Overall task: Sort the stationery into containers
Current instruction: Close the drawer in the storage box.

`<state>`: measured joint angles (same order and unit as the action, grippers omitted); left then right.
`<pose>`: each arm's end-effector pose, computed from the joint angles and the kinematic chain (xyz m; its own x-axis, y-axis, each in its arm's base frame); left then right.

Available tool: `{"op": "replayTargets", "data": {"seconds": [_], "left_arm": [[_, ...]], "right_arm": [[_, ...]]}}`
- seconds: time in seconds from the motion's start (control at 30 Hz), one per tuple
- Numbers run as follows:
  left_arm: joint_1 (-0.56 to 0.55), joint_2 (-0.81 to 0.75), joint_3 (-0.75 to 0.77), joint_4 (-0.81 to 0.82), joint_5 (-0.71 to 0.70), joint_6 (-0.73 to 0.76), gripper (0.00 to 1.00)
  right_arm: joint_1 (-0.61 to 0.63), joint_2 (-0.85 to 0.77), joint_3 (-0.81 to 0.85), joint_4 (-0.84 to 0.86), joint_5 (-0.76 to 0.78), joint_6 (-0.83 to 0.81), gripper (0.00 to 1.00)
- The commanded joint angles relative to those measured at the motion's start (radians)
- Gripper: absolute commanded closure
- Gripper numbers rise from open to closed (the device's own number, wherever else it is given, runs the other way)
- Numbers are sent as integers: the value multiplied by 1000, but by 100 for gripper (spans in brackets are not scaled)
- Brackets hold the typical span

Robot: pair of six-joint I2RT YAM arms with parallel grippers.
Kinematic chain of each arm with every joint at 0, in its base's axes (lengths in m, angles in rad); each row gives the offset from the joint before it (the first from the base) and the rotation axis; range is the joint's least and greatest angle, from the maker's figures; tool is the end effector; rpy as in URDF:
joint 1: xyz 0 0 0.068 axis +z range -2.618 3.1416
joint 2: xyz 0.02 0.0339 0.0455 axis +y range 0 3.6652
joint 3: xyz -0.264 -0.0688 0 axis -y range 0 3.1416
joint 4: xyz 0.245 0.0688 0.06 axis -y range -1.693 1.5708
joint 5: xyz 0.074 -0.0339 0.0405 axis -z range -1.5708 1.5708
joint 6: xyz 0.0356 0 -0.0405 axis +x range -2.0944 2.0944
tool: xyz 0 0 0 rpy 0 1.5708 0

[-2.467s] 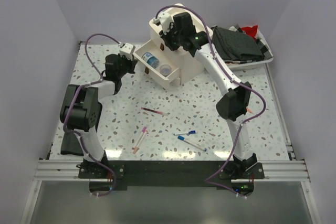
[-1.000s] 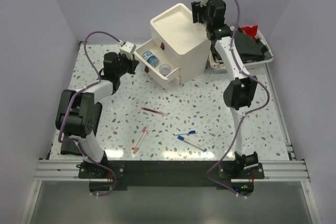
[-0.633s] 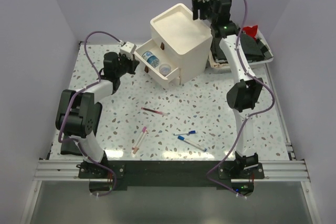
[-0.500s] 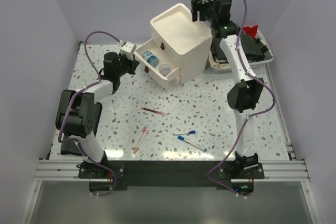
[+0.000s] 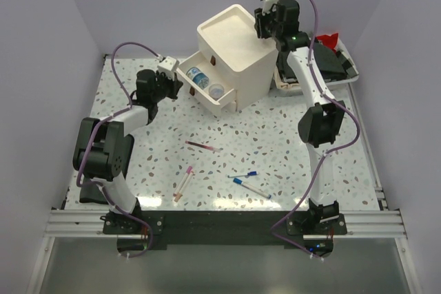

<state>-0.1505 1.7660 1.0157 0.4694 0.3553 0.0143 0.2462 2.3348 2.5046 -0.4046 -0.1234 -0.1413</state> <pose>0.3882 -0.0714 0.2196 -0.2673 0.0541 -0.9621 0.4749 0.8761 -0.0827 0.5229 0.1359 0.3792 -0.1730 -0.1876 -0.9669 -0.3862 0.9160 -0.1086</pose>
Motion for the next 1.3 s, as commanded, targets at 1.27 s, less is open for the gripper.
{"op": "replayTargets", "data": {"seconds": [1.27], "left_arm": [[25, 170, 158, 55, 66, 32, 100]], "right_arm": [[1, 52, -19, -252, -209, -170, 100]]}}
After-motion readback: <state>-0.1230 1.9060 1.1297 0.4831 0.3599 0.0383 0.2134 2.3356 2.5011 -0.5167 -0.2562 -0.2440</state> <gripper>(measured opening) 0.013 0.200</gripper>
